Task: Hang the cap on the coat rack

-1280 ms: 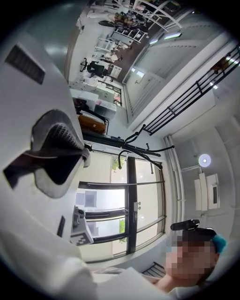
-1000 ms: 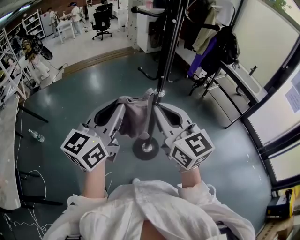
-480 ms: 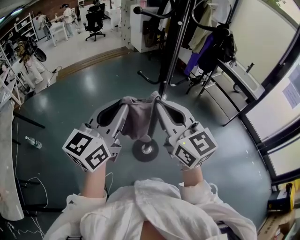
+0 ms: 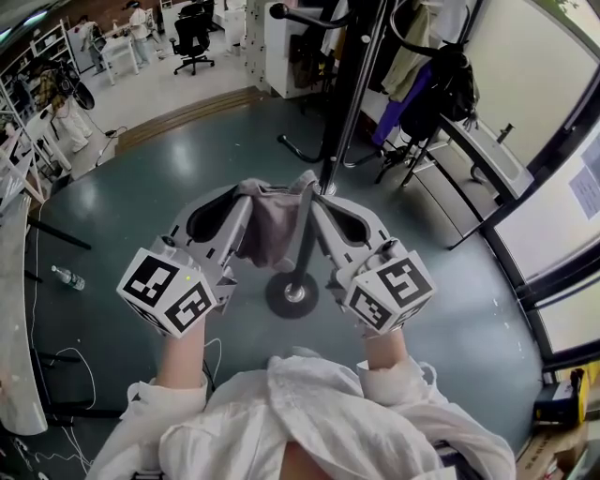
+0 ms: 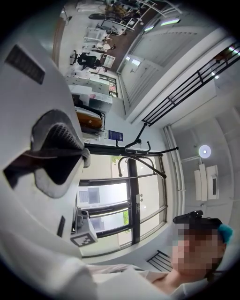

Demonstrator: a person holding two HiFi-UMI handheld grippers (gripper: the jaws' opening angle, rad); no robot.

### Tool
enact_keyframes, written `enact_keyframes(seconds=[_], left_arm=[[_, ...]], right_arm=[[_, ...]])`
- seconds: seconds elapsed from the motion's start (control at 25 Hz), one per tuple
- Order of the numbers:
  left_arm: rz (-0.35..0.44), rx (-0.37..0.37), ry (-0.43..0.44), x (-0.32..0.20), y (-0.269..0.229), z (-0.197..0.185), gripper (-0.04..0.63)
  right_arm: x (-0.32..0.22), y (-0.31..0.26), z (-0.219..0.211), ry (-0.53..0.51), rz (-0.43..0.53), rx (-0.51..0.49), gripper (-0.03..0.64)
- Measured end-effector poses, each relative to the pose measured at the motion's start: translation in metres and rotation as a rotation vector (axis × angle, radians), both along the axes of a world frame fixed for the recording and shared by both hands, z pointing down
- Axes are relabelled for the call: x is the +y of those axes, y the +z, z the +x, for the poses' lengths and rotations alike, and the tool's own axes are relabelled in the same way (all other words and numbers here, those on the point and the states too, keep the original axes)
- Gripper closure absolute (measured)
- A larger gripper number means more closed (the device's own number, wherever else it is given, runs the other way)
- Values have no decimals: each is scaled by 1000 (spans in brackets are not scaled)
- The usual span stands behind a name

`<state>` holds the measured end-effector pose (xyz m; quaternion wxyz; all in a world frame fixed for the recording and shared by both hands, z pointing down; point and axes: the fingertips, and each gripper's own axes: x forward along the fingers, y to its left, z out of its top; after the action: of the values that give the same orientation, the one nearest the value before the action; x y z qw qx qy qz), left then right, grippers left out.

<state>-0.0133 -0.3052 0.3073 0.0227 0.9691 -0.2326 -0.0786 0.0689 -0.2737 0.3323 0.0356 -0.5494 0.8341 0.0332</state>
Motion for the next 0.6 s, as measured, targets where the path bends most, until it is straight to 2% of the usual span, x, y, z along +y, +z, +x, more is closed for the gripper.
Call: enact_keyframes(seconds=[0.2,0.6], left_arm=[[11,13,-21,2,-6,-1,565],[27,20,-39,7,-13,3,564]], right_arm=[[2,-1,-5,-31,-2,15,612],[8,-15,3,-14,27,34,612]])
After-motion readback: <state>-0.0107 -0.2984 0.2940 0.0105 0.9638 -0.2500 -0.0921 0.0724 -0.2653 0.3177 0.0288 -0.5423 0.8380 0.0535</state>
